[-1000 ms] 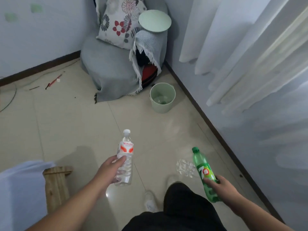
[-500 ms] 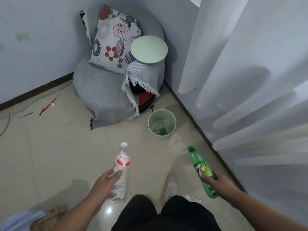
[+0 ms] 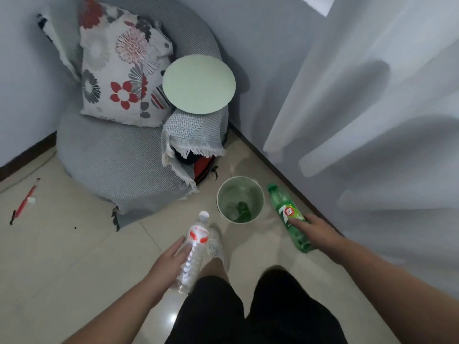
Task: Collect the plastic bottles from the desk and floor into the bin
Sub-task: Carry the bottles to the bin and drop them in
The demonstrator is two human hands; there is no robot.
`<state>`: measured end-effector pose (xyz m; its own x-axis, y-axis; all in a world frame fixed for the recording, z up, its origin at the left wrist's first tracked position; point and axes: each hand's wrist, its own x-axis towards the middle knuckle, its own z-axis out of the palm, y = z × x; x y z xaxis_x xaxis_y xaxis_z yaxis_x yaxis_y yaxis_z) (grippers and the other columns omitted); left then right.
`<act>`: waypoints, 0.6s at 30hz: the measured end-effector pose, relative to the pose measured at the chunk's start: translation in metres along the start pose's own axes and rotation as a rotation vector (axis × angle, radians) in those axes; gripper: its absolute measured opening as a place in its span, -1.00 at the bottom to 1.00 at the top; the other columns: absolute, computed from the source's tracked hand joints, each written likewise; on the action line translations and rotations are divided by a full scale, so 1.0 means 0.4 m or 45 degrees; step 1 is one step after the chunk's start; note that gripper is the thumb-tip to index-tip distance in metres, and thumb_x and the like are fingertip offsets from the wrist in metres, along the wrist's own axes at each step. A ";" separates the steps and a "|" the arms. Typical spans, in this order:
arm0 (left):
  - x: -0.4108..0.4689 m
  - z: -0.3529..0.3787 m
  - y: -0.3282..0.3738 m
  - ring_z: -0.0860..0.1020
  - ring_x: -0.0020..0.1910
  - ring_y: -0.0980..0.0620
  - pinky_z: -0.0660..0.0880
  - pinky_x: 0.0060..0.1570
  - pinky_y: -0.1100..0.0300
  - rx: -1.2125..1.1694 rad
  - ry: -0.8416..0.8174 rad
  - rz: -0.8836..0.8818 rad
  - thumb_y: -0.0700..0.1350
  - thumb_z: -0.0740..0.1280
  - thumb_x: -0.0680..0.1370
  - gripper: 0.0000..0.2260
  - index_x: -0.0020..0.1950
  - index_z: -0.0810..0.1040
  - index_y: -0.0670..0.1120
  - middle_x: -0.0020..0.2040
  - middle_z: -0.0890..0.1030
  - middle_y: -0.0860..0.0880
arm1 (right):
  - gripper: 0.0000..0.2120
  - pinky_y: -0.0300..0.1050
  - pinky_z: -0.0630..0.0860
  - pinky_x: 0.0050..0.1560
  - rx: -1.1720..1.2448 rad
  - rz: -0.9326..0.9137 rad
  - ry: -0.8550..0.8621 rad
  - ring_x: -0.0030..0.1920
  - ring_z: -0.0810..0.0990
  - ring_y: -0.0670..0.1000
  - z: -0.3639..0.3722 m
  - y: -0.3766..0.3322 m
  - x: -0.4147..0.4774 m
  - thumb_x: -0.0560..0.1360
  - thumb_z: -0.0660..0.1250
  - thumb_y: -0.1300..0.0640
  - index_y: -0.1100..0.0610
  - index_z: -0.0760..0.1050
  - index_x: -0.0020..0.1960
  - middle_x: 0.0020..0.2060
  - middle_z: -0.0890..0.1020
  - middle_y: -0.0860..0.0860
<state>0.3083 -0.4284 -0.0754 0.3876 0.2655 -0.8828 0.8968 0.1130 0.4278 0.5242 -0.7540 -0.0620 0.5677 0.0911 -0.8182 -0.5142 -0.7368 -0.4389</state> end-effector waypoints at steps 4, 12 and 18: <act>0.159 0.009 0.117 0.63 0.18 0.07 0.54 0.17 0.06 0.055 -0.148 -0.045 0.24 0.25 0.59 -0.66 0.36 0.53 0.35 0.28 0.64 0.12 | -0.64 0.06 0.60 -0.05 0.043 0.130 0.039 -0.04 0.66 0.19 0.075 0.009 0.122 0.58 0.31 -0.01 0.12 0.51 0.31 0.04 0.65 0.18; 0.576 0.159 0.145 0.65 0.07 -0.14 0.57 -0.05 0.07 0.387 -0.146 -0.054 0.20 0.24 0.49 -0.43 0.53 0.36 0.28 0.32 0.61 -0.08 | -0.60 -0.17 0.37 -0.37 -0.176 0.134 0.067 -0.24 0.57 -0.08 0.241 0.104 0.500 0.43 0.35 -0.21 0.04 0.49 0.12 -0.19 0.59 -0.04; 0.912 0.279 0.111 0.61 0.20 -0.11 0.50 0.08 0.07 0.875 -0.036 0.282 0.33 0.21 0.52 -0.53 0.44 0.38 0.36 0.33 0.61 -0.01 | -0.46 -0.14 0.43 -0.29 -0.458 -0.071 0.102 -0.20 0.61 0.02 0.350 0.181 0.812 0.48 0.25 -0.35 -0.09 0.30 0.35 -0.08 0.63 0.02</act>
<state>0.5132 -0.4334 -0.4002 0.5730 0.1863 -0.7981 0.7241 -0.5712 0.3866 0.5812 -0.6840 -0.4117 0.6443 0.0954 -0.7588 -0.2302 -0.9220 -0.3114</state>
